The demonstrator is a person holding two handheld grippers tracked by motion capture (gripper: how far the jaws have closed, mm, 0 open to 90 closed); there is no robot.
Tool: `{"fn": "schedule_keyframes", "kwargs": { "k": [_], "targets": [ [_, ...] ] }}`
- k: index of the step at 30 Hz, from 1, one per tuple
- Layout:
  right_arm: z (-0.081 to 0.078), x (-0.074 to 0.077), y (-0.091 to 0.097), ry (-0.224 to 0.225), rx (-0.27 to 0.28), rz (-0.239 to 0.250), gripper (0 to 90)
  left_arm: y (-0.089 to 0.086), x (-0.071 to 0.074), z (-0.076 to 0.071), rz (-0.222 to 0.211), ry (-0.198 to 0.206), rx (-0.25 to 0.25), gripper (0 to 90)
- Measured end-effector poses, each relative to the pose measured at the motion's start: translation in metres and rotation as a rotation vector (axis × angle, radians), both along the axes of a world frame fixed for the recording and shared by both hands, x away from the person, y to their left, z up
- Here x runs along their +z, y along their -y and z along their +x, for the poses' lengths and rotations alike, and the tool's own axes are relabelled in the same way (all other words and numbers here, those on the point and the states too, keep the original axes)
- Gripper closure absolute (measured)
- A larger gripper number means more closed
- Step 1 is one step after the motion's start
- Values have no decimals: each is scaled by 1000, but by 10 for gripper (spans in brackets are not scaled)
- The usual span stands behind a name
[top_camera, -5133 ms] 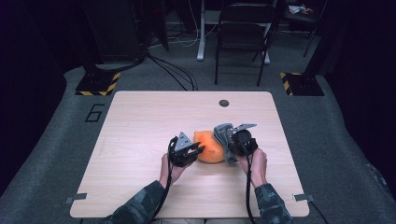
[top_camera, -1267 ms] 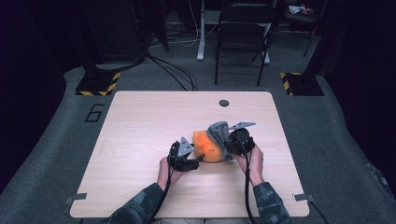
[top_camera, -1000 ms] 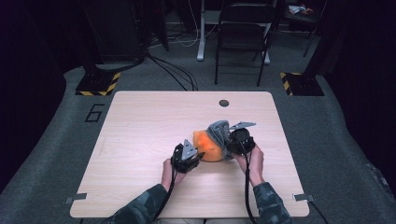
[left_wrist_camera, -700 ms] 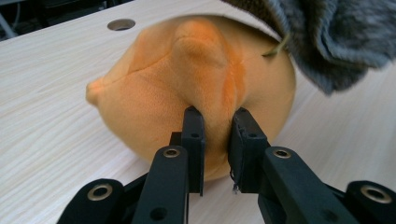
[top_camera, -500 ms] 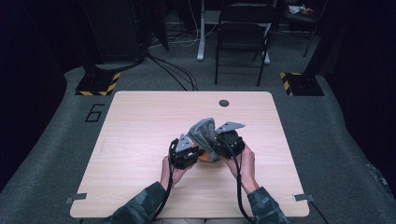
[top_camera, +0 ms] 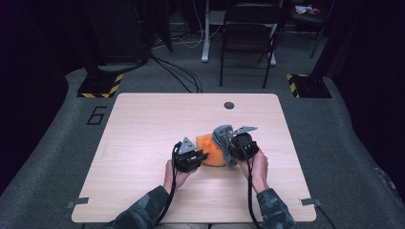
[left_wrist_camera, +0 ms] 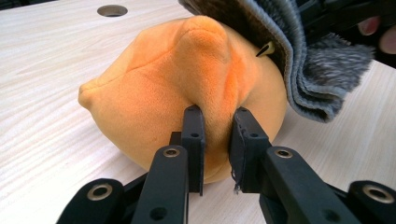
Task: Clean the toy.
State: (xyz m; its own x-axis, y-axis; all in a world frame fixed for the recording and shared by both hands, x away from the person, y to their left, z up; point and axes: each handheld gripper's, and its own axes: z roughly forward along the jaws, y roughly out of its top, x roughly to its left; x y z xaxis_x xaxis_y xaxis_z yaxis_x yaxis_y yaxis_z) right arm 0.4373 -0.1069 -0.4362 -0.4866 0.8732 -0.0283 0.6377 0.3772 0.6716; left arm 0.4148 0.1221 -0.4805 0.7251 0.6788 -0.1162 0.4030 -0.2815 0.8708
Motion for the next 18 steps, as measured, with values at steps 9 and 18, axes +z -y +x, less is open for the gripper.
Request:
{"fn": "schedule_keyframes", "kwargs": {
  "k": [9, 18],
  "targets": [
    [12, -34, 19, -51, -65, -45, 745, -1, -1, 1, 4, 6, -9, 760],
    [21, -58, 34, -142, -112, -4, 740, -4, -2, 2, -11, -2, -5, 752]
  ]
}}
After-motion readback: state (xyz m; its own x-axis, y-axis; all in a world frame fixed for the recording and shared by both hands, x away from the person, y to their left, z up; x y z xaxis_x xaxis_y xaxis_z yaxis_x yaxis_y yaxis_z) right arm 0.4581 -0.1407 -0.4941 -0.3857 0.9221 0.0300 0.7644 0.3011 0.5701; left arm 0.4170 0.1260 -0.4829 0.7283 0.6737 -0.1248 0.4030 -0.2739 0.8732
